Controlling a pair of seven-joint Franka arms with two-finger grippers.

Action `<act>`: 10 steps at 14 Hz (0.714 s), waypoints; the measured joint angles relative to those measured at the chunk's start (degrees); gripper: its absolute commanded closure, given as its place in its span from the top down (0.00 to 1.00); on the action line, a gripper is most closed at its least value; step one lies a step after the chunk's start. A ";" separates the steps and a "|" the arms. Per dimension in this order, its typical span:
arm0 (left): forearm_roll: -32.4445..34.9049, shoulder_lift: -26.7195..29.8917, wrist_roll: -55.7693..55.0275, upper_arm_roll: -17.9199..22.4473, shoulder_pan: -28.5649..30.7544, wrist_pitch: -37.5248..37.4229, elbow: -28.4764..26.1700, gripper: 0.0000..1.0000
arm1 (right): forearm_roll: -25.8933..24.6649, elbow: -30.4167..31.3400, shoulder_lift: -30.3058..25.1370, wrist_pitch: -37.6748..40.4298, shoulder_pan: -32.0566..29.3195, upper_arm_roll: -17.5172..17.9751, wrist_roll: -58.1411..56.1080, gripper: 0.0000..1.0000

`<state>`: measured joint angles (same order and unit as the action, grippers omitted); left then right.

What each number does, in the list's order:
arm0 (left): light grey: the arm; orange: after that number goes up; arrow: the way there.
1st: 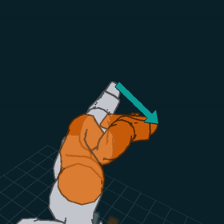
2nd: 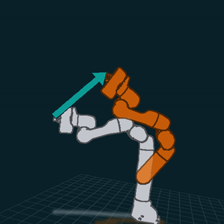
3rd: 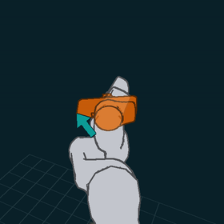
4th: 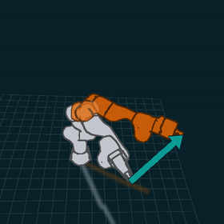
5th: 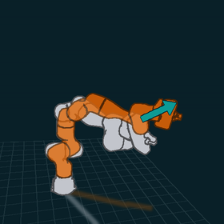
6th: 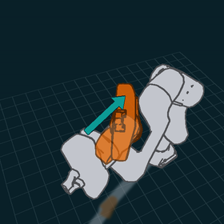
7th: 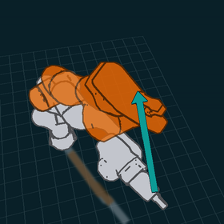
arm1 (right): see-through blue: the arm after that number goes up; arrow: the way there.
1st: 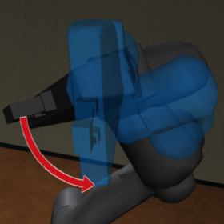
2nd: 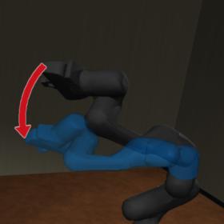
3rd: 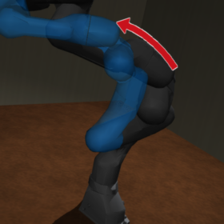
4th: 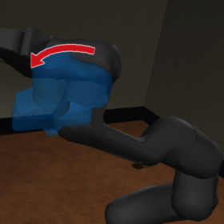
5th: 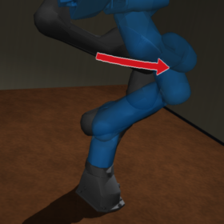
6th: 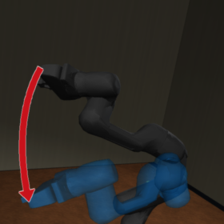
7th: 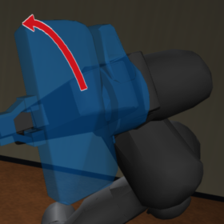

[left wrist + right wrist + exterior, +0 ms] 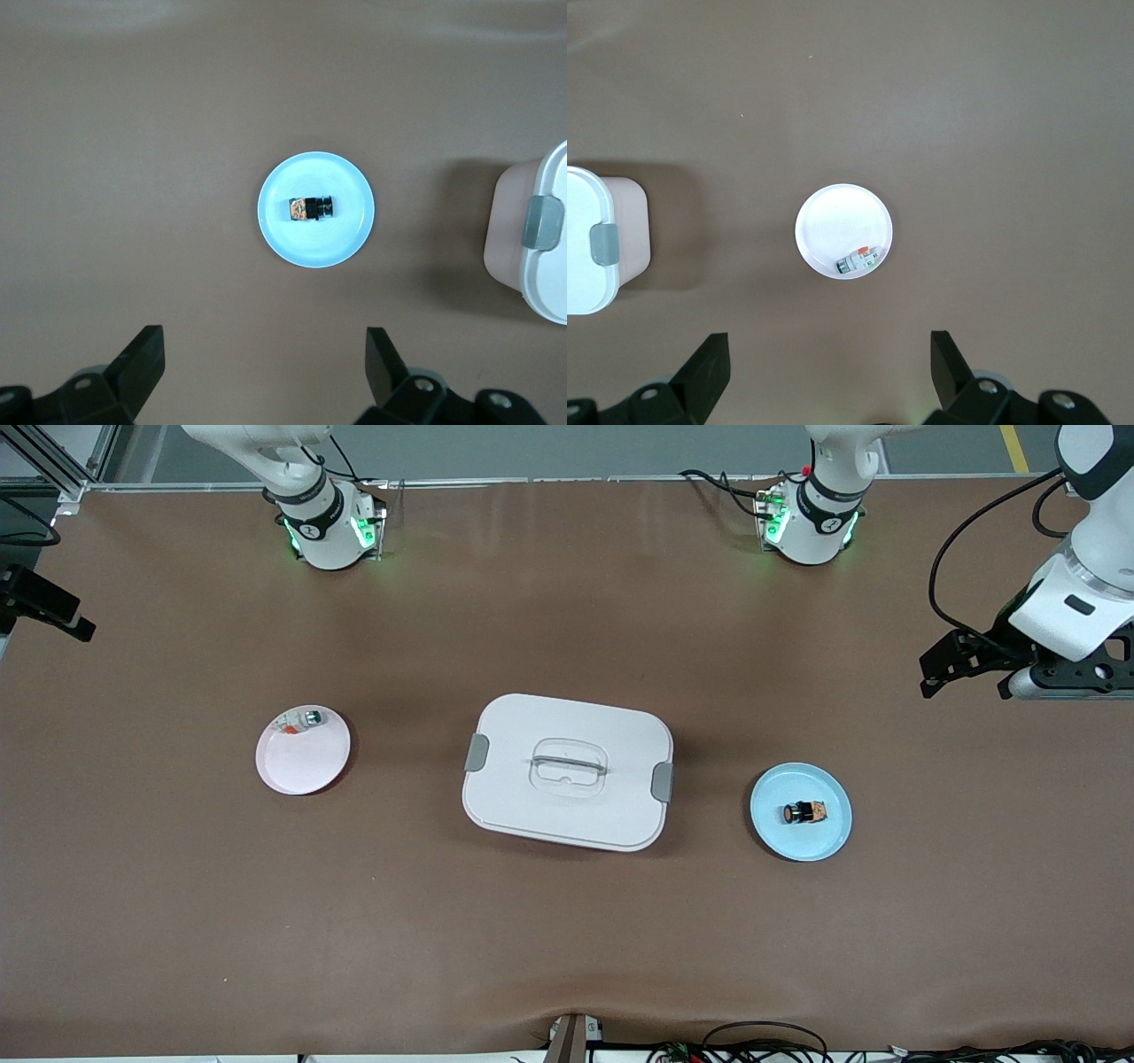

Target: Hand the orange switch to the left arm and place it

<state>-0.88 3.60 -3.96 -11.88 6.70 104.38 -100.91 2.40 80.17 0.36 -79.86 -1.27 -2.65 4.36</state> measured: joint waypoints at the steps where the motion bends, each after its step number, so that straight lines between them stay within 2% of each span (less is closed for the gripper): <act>1: 0.00 0.01 0.00 2.06 -1.89 -0.01 0.16 1.00 | 0.00 0.00 0.00 -0.02 0.00 -0.01 0.00 1.00; 5: 0.00 0.38 0.00 11.00 -10.71 -2.27 1.30 1.00 | 0.00 0.00 0.01 -0.07 -0.01 -0.05 0.00 1.00; 6: 0.00 0.49 0.00 12.12 -11.79 -3.10 1.89 1.00 | 0.00 0.00 0.01 -0.11 -0.03 -0.09 0.00 1.00; 10: 0.00 0.75 0.00 12.50 -11.99 -5.91 4.84 1.00 | 0.00 0.00 0.02 -0.14 -0.05 -0.15 0.00 1.00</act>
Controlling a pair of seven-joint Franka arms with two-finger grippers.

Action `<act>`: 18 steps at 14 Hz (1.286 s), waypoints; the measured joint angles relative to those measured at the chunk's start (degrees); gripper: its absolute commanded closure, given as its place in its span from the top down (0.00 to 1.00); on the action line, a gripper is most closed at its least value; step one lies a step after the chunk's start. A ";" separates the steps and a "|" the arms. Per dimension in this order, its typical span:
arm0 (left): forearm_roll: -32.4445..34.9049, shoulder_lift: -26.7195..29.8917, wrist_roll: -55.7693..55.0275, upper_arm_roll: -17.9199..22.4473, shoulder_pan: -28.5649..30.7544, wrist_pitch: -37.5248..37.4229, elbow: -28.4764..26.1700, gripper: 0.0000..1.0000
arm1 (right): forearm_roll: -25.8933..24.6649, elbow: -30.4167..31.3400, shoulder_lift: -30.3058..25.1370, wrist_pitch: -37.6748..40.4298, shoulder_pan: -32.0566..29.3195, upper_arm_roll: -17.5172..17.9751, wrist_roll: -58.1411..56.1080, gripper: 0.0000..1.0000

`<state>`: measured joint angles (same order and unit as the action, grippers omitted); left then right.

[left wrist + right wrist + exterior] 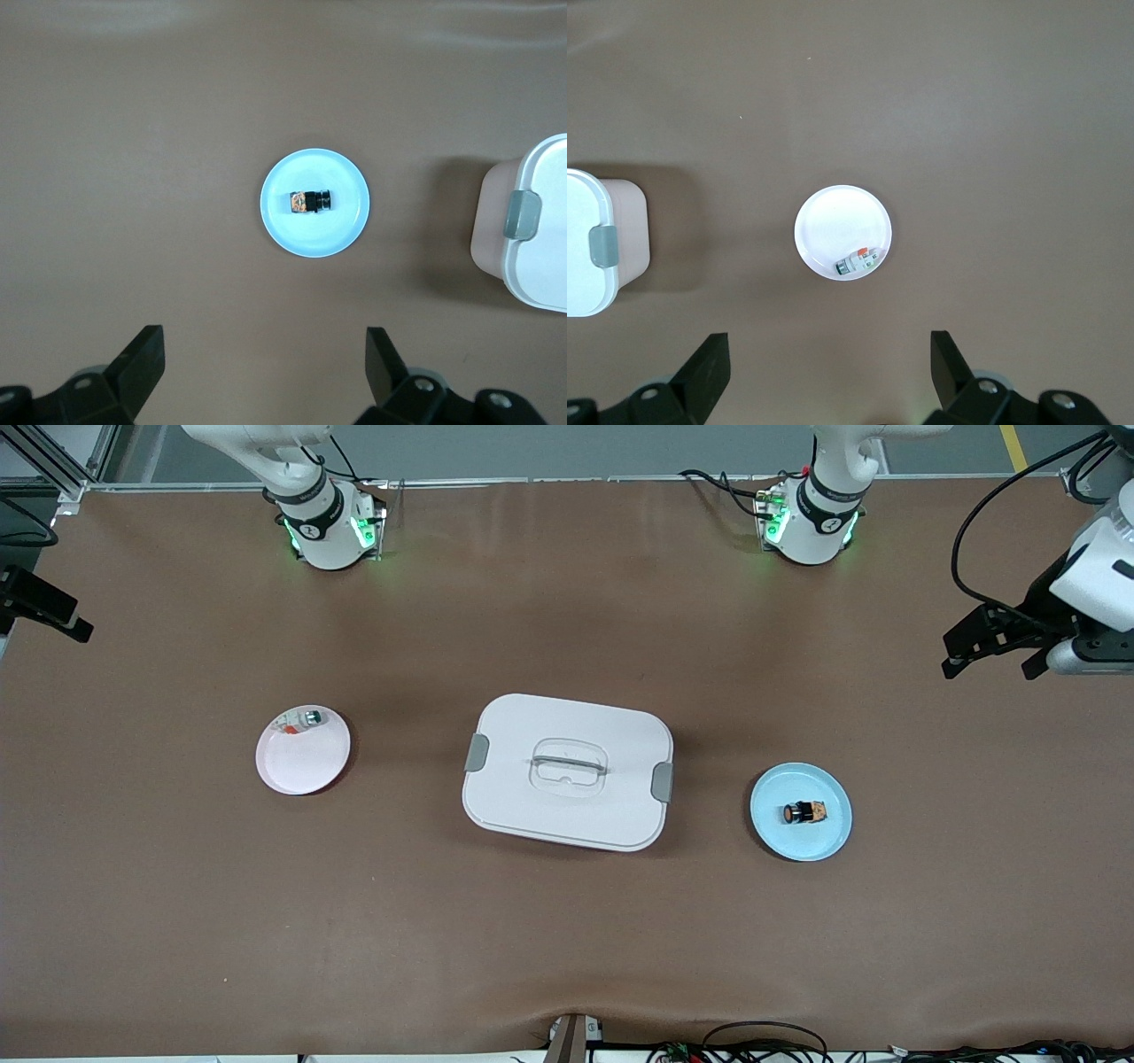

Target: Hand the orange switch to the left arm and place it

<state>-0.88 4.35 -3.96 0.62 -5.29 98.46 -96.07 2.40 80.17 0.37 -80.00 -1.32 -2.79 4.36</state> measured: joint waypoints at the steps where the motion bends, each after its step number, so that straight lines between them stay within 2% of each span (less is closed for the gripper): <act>1: 0.00 0.01 0.00 0.01 0.00 -0.41 0.53 1.00 | 0.00 0.00 0.00 -0.01 0.00 0.00 0.00 1.00; 18: 0.00 0.02 -0.01 0.01 -0.94 -3.99 1.89 1.00 | 0.00 0.00 0.01 -0.28 0.00 -0.01 0.00 1.00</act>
